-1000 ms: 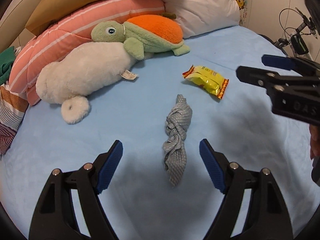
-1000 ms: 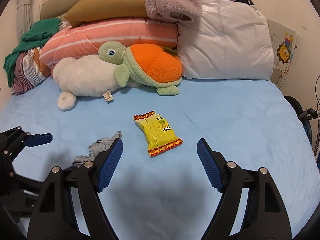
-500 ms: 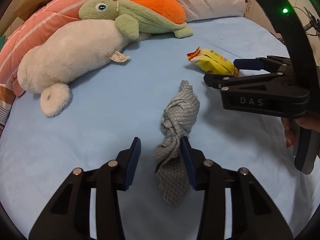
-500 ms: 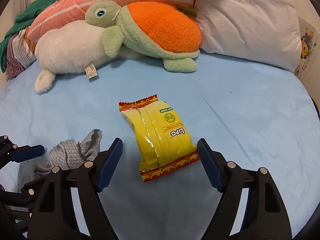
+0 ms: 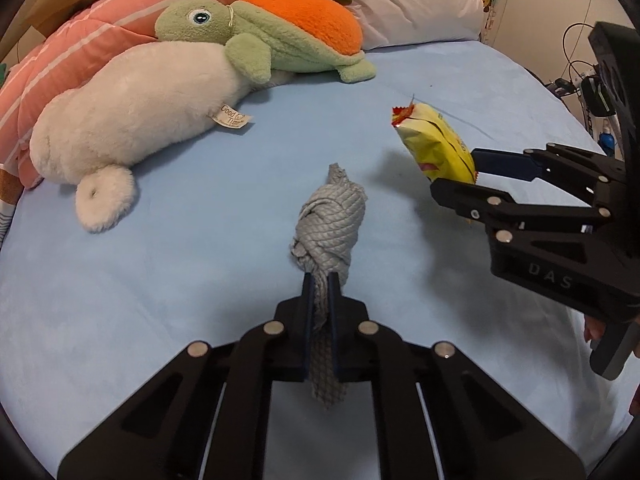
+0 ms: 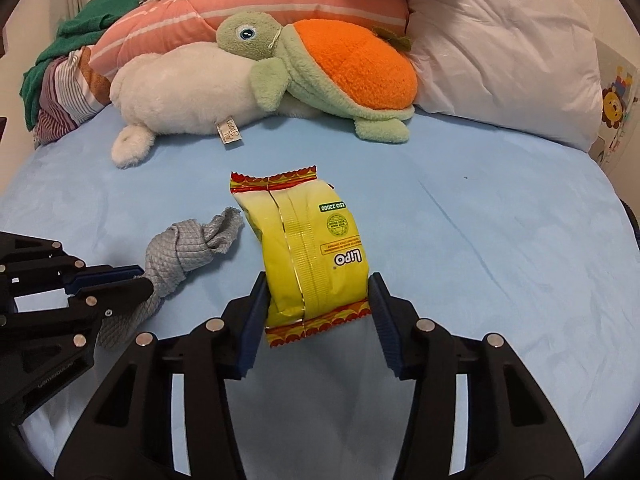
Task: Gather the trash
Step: 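Carry the grey cloth and yellow snack bag with both grippers to the grey bin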
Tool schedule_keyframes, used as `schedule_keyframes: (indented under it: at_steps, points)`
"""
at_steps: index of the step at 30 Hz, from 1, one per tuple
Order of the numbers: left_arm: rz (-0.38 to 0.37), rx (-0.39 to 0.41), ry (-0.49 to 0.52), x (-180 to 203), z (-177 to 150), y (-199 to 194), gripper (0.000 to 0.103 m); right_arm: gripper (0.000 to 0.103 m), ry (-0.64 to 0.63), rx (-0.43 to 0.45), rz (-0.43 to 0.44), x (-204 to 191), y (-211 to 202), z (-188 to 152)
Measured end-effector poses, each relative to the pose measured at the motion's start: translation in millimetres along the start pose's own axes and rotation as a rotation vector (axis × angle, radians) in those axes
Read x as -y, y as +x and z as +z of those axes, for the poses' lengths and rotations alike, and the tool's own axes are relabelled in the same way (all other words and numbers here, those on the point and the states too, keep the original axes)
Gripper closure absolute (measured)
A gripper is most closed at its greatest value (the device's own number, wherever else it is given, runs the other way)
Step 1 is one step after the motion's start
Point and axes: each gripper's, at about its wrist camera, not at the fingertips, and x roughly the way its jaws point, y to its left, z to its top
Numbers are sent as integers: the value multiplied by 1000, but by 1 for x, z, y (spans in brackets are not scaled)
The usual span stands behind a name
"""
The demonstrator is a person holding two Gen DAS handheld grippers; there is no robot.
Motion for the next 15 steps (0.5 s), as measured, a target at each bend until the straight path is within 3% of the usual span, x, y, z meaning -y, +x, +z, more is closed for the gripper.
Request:
schedule_keyframes:
  at_steps: [15]
  points:
    - [2, 87, 64, 25, 1, -37, 96, 56, 48, 28, -22, 2, -77, -31]
